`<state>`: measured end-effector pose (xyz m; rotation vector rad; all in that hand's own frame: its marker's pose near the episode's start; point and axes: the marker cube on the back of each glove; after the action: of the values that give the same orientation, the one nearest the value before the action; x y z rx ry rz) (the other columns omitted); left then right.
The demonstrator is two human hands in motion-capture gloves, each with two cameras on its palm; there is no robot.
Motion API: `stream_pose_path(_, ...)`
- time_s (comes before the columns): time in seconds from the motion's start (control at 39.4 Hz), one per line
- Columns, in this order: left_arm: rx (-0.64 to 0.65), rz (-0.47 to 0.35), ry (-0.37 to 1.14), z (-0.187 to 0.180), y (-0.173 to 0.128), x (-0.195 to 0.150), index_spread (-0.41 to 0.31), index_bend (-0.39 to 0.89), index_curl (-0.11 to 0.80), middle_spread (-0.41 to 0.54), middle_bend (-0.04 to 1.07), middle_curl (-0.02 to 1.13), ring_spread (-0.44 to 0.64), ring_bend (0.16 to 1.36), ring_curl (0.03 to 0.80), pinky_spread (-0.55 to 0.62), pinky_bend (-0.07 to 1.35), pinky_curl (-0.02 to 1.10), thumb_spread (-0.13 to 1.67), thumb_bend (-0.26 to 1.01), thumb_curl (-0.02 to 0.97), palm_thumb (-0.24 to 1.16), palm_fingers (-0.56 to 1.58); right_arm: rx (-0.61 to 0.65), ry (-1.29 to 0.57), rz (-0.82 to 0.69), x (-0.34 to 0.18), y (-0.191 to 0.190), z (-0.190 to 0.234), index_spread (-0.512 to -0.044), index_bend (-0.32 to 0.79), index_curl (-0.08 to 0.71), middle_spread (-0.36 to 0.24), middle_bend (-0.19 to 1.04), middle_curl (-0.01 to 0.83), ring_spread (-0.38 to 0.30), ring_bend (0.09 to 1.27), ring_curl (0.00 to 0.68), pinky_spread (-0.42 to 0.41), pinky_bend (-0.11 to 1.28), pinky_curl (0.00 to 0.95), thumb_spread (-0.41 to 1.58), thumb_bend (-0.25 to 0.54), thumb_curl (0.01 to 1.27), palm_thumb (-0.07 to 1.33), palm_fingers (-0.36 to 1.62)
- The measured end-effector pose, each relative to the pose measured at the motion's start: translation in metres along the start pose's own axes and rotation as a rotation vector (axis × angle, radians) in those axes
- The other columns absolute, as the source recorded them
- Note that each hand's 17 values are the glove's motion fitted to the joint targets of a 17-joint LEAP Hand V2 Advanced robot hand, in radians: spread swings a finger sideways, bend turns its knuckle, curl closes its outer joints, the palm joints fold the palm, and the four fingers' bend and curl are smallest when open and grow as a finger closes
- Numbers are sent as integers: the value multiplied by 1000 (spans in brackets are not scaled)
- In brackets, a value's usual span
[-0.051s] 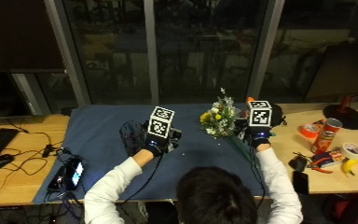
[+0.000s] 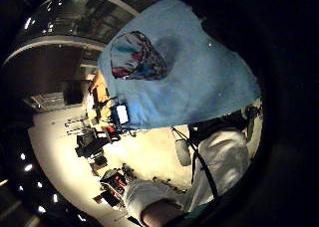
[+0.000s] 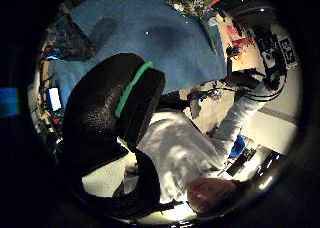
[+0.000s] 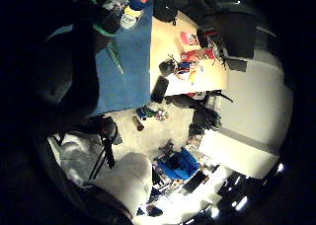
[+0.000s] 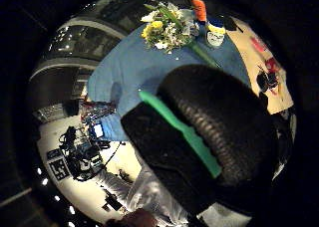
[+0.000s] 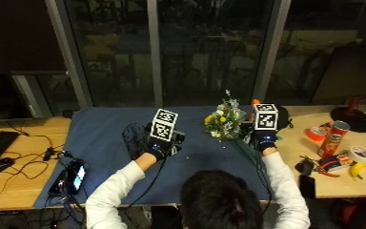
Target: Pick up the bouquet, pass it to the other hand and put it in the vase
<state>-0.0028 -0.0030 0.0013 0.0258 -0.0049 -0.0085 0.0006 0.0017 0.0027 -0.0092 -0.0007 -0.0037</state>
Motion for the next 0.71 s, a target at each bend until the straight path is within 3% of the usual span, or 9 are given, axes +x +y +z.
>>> stream_pose_path(0.18,5,-15,22,8,-7,-7,26,31,2,173,245,160,187,647,223,159,568,234,864,60,71,135,266,-1,-12,-19,3,-1,2,-276,55,47,0,237,156,53,533,215,190,653,259,878,112,61,208,421)
stream_pose_path(0.41,0,4,87,20,-19,-1,30,74,31,202,269,224,218,701,258,184,603,283,1063,28,117,139,218,21,-34,-4,18,-10,6,-315,67,63,-1,270,229,43,579,260,218,674,296,1093,77,94,206,395)
stream_pose_path(0.51,19,40,123,23,-27,7,31,80,43,207,274,245,223,715,267,188,612,297,1106,12,134,141,205,3,-64,42,30,-13,7,-305,63,65,-8,299,259,25,604,273,207,669,300,1132,58,109,204,418)
stream_pose_path(0.61,65,70,141,29,-34,16,31,84,55,211,278,263,226,725,273,191,618,309,1135,-3,150,144,194,-163,-98,179,43,-7,8,-245,53,65,-22,337,290,3,638,293,171,672,309,1128,35,128,207,462)
stream_pose_path(0.71,91,87,150,39,-41,22,32,96,70,213,281,279,232,723,277,198,617,318,1153,-11,163,145,183,-37,-96,182,57,-34,11,-212,84,79,-22,335,306,-12,654,307,141,661,314,1127,20,150,223,489)
